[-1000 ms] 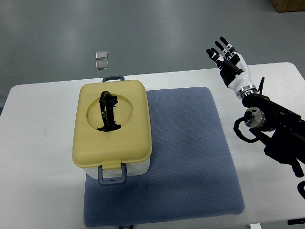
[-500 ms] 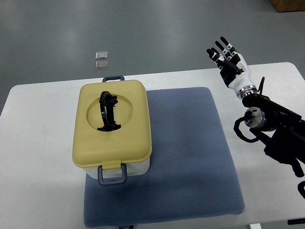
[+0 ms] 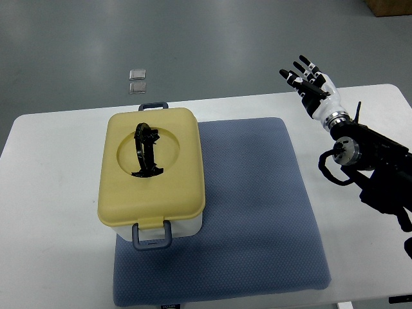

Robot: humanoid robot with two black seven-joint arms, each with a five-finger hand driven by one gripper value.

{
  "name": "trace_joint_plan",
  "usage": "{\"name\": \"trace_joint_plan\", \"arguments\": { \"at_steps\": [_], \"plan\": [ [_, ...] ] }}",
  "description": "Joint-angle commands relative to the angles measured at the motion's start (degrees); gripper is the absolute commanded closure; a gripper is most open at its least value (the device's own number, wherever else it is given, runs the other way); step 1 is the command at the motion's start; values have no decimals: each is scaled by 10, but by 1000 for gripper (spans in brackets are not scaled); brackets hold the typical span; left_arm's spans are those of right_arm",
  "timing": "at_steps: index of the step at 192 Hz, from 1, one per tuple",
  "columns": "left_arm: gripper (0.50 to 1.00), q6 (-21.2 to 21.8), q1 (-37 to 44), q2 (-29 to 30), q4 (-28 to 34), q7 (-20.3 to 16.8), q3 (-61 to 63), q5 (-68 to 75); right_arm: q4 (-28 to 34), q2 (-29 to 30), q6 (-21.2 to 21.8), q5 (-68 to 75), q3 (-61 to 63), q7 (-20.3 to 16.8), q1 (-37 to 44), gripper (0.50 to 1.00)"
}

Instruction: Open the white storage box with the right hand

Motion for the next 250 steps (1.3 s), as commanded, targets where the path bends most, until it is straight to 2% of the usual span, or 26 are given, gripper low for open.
{"name": "trace_joint_plan", "arguments": {
  "at_steps": [1, 71, 132, 176, 201, 231, 250],
  "plan": [
    [500, 0, 0, 0, 1, 0, 1, 0, -1, 0, 0, -2, 0, -1, 0, 574],
    [500, 0, 0, 0, 0, 0, 0, 0, 18, -3, 7, -14, -1, 1, 2, 574],
    [500, 0, 0, 0, 0, 0, 0, 0, 50, -38, 23, -194, -1, 7, 52, 574],
    [500, 0, 0, 0, 0, 0, 0, 0, 67, -80, 78, -347, -1, 7, 119, 576],
    [500, 0, 0, 0, 0, 0, 0, 0, 85, -86, 105, -446, -1, 7, 147, 576],
    [500, 0, 0, 0, 0, 0, 0, 0, 117, -93, 149, -506, -1, 7, 166, 576],
    [500, 0, 0, 0, 0, 0, 1, 0, 137, -94, 161, -545, -1, 6, 172, 576]
  ]
}}
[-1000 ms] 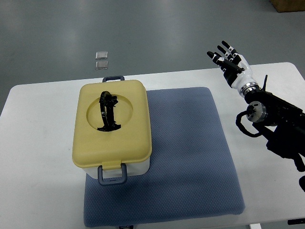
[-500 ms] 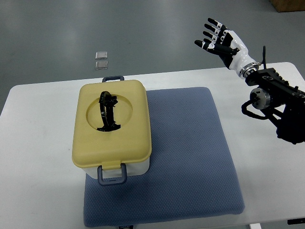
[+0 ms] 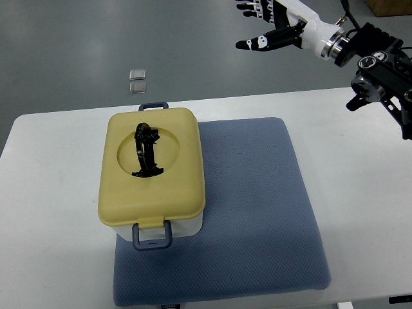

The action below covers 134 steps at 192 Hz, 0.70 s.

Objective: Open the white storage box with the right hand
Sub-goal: 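Swing the right hand up and over toward the yellow lid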

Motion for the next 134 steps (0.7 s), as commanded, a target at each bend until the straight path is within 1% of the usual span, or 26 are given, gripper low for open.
{"name": "trace_joint_plan", "arguments": {
  "at_steps": [1, 25, 52, 86, 105, 115, 134],
  "plan": [
    [500, 0, 0, 0, 0, 0, 1, 0, 21, -3, 16, -41, 0, -1, 7, 576],
    [500, 0, 0, 0, 0, 0, 1, 0, 46, -3, 39, -99, -1, 1, 16, 579],
    [500, 0, 0, 0, 0, 0, 1, 0, 76, -4, 43, -168, -12, 12, 34, 579],
    [500, 0, 0, 0, 0, 0, 1, 0, 105, -2, 44, -257, -31, 44, 67, 576],
    [500, 0, 0, 0, 0, 0, 1, 0, 125, 4, 47, -310, -57, 61, 108, 579],
    [500, 0, 0, 0, 0, 0, 1, 0, 139, 5, 60, -322, -75, 72, 133, 579],
    [500, 0, 0, 0, 0, 0, 1, 0, 153, 7, 84, -332, -102, 76, 183, 579]
  ]
}}
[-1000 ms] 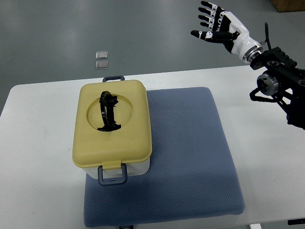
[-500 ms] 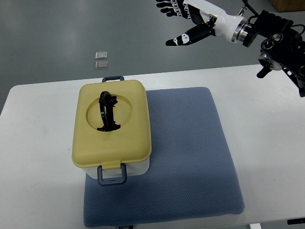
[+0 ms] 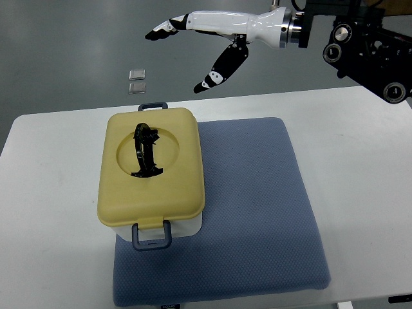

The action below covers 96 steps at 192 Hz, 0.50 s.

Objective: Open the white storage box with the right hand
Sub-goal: 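Swing the right hand up and over toward the yellow lid, then lower the right hand onto the black handle on the yellow lid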

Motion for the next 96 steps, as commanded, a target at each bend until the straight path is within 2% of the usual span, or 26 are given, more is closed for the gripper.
{"name": "trace_joint_plan", "arguments": {
  "at_steps": [1, 18, 38, 96],
  "plan": [
    [500, 0, 0, 0, 0, 0, 0, 0, 16, 2, 22, -15, -29, 6, 50, 579],
    [500, 0, 0, 0, 0, 0, 0, 0, 16, 9, 35, -20, -51, 6, 88, 576],
    [500, 0, 0, 0, 0, 0, 0, 0, 13, 58, 39, -36, -94, 6, 118, 579],
    [500, 0, 0, 0, 0, 0, -1, 0, -13, 125, 36, -97, -144, 1, 121, 587]
  ]
}}
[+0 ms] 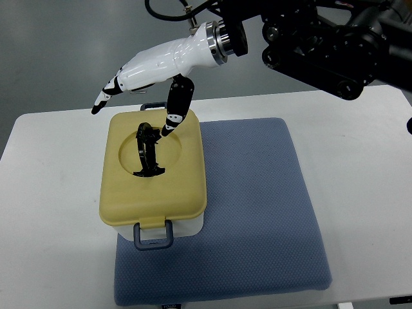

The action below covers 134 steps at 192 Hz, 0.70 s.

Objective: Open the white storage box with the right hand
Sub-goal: 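Lower the right hand onto the black handle on the yellow lid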

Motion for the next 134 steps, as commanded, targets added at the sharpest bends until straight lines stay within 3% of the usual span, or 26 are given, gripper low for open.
{"name": "trace_joint_plan", "arguments": {
  "at_steps": [1, 37, 72, 83, 134],
  "plan": [
    [500, 0, 0, 0, 0, 0, 0, 0, -17, 23, -2, -25, -6, -4, 0, 587],
    [500, 0, 0, 0, 0, 0, 0, 0, -28, 38, -16, -54, -39, -5, 0, 628],
    [500, 0, 0, 0, 0, 0, 0, 0, -28, 44, -23, -70, -55, -6, 1, 634],
    [500, 0, 0, 0, 0, 0, 0, 0, -28, 46, -23, -78, -55, -6, 2, 664],
    [500, 0, 0, 0, 0, 0, 0, 0, -28, 47, -23, -79, -55, -5, 25, 703]
  ]
}}
